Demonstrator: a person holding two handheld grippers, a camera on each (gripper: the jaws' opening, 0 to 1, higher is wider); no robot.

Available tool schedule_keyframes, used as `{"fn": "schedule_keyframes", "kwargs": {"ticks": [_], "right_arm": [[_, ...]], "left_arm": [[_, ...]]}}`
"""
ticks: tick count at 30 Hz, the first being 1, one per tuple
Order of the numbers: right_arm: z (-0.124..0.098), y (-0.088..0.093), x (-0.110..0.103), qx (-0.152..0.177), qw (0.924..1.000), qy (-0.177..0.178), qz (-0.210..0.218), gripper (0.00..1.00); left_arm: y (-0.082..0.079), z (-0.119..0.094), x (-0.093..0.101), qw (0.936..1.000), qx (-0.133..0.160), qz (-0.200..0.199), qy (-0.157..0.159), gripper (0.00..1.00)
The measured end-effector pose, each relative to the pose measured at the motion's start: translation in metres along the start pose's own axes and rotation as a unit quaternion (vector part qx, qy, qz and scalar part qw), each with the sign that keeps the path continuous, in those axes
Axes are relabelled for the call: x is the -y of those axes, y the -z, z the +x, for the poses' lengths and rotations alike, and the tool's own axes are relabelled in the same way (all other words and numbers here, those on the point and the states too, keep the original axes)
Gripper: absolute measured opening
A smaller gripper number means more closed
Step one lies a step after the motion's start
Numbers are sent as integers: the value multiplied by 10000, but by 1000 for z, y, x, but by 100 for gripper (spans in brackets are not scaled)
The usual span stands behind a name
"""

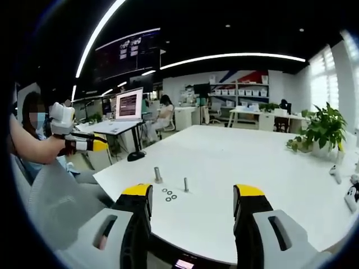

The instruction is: Place the washer onto the threaded stud by aligning its center hole with the stud, sliding it down to the base, and recovering from edge contact or off-axis alignment until the washer reaches the visible bottom stop.

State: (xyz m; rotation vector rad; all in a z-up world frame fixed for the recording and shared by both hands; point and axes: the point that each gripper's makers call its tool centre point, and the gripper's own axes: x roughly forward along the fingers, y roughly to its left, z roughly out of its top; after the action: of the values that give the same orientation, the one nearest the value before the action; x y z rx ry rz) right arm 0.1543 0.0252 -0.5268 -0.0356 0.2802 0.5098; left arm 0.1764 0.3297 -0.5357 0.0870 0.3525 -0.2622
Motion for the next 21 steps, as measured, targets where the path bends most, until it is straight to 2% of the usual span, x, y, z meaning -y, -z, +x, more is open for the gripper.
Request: {"fn": "schedule_keyframes", "kwargs": {"ticks": [2, 6, 9, 11, 13, 14, 15, 16, 17, 18, 21], "right_arm": [[0, 0, 1, 10, 10000, 17, 2, 61], [-1, -2, 3, 57, 10000, 64, 1, 60], [-1, -3, 4, 59, 10000, 76, -11, 60], [-1, -3, 5, 65, 9999, 82, 39, 60], [-1, -3, 5, 51, 9999, 94, 45, 60], [-1, -3, 5, 55, 9999, 97, 54, 60], [-1, -3, 6, 62, 9999, 105, 68, 60], [-2, -3, 6, 72, 9999, 123, 78, 60], [-2, -3, 6, 64, 9999, 119, 80, 60], [-2, -1, 7, 37, 9999, 120, 96, 60], [-2, -2, 10, 55, 9998, 159, 116, 60]], "left_arm": [[3, 2, 2, 9999, -88, 63, 34, 26], [-3, 0, 8, 9998, 23, 93, 144, 25], [-4, 0, 4, 9999, 42, 134, 64, 25], [-5, 0, 0, 10000, 63, 26, 35, 25], [-3, 2, -5, 9998, 22, -196, 16, 25], [4, 7, -6, 9985, -101, -527, 131, 26], [7, 9, -7, 9975, -175, -672, 163, 27], [12, 13, -9, 9949, -246, -965, 181, 26], [12, 17, -12, 9917, -141, -1263, 188, 27], [15, 18, -13, 9889, -220, -1459, 169, 27], [22, 26, -19, 9863, -293, -1618, 128, 27]]}}
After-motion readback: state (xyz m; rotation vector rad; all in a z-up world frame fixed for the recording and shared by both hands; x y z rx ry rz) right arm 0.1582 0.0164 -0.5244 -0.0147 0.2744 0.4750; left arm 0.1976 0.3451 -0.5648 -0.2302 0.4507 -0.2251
